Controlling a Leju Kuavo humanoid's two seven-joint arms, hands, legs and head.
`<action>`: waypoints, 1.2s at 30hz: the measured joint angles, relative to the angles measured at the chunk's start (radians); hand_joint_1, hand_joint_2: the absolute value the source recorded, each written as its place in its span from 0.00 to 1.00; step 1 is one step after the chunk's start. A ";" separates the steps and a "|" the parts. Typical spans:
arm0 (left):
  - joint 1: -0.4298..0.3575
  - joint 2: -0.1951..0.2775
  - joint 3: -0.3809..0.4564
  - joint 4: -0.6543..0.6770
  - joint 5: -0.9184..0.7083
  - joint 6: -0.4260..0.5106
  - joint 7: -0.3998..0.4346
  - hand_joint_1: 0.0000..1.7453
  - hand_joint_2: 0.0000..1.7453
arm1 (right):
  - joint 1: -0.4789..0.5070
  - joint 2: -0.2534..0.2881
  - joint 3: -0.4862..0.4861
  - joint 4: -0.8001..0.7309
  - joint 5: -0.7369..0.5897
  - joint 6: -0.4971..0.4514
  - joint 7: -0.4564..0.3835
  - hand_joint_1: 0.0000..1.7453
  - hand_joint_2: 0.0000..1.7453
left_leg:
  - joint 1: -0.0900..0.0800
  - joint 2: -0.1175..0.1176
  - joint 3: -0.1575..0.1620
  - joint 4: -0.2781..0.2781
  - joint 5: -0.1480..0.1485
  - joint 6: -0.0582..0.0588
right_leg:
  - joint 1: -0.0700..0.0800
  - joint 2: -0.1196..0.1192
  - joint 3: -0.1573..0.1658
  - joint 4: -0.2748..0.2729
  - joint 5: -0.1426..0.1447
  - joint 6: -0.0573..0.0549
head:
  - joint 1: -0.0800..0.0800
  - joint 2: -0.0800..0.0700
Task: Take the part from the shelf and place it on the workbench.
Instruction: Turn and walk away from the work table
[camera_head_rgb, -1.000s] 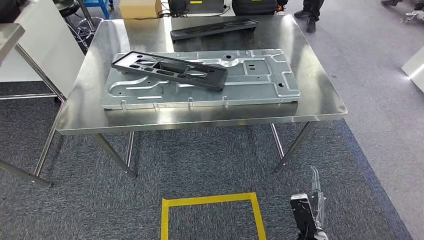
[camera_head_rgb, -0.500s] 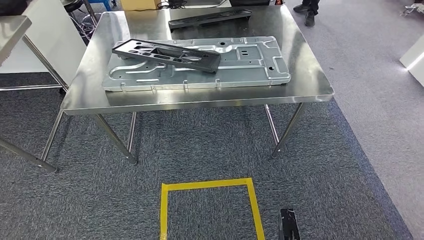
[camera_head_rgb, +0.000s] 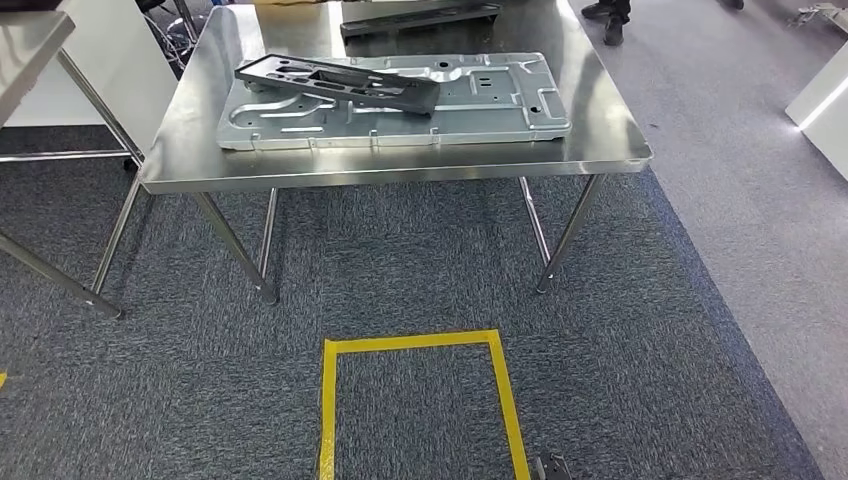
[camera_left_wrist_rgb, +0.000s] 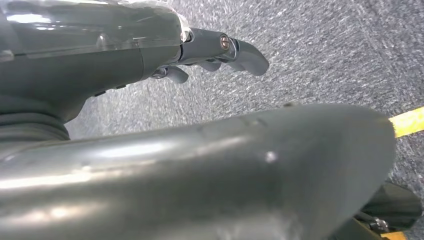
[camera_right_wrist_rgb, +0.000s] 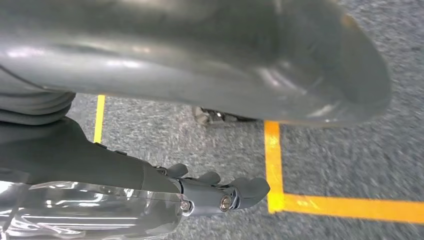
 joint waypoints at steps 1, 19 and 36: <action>-0.001 0.000 -0.001 0.000 -0.001 0.000 0.001 0.00 0.00 | 0.002 0.000 0.001 0.004 0.005 0.001 0.020 0.00 0.00 | -0.001 0.000 -0.005 0.003 0.007 -0.007 | 0.003 0.001 0.019 -0.034 -0.014 -0.007 | 0.000 0.000; 0.007 0.002 -0.015 -0.001 -0.011 -0.005 0.013 0.00 0.00 | 0.059 0.001 0.011 0.046 0.076 -0.060 0.242 0.00 0.50 | -0.016 -0.003 0.197 -0.077 -0.121 0.025 | 0.026 -0.012 -0.153 -0.039 0.149 -0.035 | 0.000 0.000; 0.017 -0.003 -0.022 0.000 -0.010 0.038 0.022 0.00 1.00 | 0.072 0.000 0.099 0.048 0.193 -0.130 0.061 0.00 1.00 | 0.013 0.000 -0.031 0.059 -0.049 -0.032 | -0.003 -0.006 0.022 -0.047 -0.018 -0.045 | 0.000 0.000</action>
